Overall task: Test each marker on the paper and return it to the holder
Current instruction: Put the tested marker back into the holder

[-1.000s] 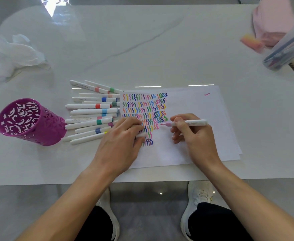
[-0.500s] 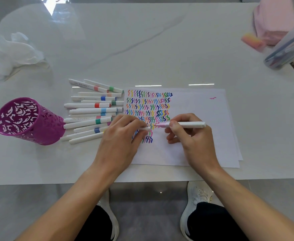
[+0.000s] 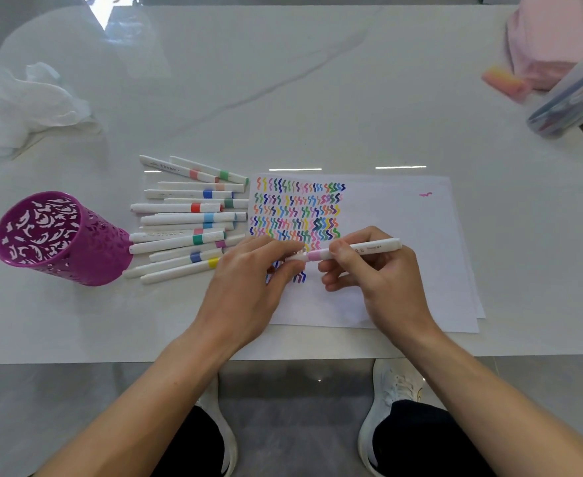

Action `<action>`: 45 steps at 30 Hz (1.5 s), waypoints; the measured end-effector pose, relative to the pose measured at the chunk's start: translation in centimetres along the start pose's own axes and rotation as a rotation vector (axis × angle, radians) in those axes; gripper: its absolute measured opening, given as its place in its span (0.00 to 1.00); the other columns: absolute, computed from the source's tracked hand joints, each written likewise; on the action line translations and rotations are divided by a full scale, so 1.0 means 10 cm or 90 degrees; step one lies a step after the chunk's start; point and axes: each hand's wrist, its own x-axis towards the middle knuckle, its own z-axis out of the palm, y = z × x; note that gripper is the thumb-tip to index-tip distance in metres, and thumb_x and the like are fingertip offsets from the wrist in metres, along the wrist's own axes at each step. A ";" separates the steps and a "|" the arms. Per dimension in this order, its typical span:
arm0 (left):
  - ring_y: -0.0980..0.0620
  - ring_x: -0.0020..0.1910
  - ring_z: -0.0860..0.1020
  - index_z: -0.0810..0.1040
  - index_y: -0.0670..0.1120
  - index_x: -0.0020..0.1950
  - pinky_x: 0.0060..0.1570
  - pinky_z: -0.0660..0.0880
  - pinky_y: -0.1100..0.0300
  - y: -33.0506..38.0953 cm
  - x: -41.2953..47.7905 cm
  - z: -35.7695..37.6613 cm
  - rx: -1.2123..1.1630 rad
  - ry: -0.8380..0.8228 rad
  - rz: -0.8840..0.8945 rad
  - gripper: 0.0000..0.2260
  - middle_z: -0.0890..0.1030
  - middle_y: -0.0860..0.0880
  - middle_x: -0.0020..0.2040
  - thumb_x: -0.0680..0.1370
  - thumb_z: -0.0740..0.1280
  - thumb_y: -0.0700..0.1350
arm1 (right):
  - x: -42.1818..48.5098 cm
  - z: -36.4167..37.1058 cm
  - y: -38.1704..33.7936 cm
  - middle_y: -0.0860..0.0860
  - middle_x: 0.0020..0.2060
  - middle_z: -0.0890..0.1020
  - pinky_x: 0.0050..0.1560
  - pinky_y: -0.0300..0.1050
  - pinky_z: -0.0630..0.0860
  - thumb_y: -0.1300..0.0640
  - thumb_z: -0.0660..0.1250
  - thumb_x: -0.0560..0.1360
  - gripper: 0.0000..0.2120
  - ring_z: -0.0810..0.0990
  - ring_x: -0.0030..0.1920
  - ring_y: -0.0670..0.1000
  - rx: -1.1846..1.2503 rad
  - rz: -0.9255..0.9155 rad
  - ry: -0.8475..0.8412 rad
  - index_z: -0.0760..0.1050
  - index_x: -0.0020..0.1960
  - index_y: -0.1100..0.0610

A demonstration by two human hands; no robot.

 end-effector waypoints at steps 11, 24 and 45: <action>0.61 0.44 0.71 0.84 0.48 0.60 0.40 0.66 0.77 -0.04 -0.01 -0.02 -0.034 -0.023 0.026 0.10 0.77 0.59 0.44 0.81 0.68 0.46 | 0.02 -0.02 0.02 0.61 0.40 0.87 0.40 0.53 0.84 0.62 0.69 0.80 0.06 0.86 0.38 0.62 0.060 0.009 -0.073 0.80 0.48 0.65; 0.56 0.41 0.80 0.85 0.47 0.58 0.42 0.75 0.66 0.01 0.00 -0.06 -0.057 0.005 0.026 0.10 0.86 0.53 0.45 0.79 0.69 0.45 | 0.03 -0.03 -0.03 0.62 0.41 0.87 0.41 0.55 0.86 0.64 0.68 0.80 0.08 0.87 0.40 0.63 0.090 0.014 -0.088 0.78 0.51 0.71; 0.60 0.46 0.78 0.83 0.55 0.54 0.44 0.78 0.67 0.09 0.10 -0.13 -0.112 0.001 -0.032 0.06 0.80 0.62 0.46 0.78 0.70 0.51 | 0.07 -0.03 -0.08 0.60 0.38 0.86 0.40 0.49 0.84 0.55 0.71 0.77 0.12 0.86 0.37 0.58 0.113 0.067 -0.074 0.81 0.55 0.62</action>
